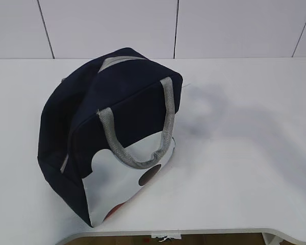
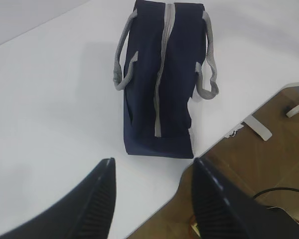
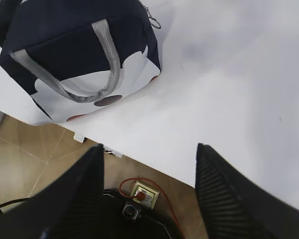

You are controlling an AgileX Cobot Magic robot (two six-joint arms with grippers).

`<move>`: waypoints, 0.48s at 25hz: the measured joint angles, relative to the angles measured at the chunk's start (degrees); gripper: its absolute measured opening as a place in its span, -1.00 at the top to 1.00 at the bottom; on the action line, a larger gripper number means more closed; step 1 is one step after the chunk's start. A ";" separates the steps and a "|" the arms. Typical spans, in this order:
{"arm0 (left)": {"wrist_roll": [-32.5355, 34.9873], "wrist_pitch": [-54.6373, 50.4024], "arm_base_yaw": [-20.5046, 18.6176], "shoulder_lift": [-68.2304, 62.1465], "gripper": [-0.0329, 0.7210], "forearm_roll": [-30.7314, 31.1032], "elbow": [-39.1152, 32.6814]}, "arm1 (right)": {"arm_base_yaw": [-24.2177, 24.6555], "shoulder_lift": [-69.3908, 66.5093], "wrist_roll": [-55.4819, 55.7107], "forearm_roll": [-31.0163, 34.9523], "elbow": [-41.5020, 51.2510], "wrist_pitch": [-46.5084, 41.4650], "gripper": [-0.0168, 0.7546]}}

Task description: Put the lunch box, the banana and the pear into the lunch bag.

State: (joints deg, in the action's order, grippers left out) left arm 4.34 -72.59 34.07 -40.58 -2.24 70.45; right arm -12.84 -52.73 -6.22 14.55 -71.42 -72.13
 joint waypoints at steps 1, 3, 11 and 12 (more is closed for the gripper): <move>0.00 0.00 0.00 1.76 -0.07 0.00 -1.49 | 0.00 2.52 0.00 -0.46 1.28 0.00 -0.22; 0.00 -0.09 0.00 6.08 -0.07 0.00 -4.28 | 0.00 6.95 0.00 -1.71 3.67 -0.10 -0.22; 0.00 -0.36 0.00 21.11 -0.07 -1.28 -13.59 | 0.00 23.32 0.00 -3.04 13.06 -0.46 -0.22; 0.00 -0.36 0.00 22.53 -0.07 -1.65 -14.67 | 0.00 24.91 0.00 -3.19 14.19 -0.46 -0.22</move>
State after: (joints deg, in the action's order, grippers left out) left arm 4.34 -72.95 34.07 -18.04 -3.89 55.78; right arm -12.84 -27.82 -6.22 11.36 -57.23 -72.59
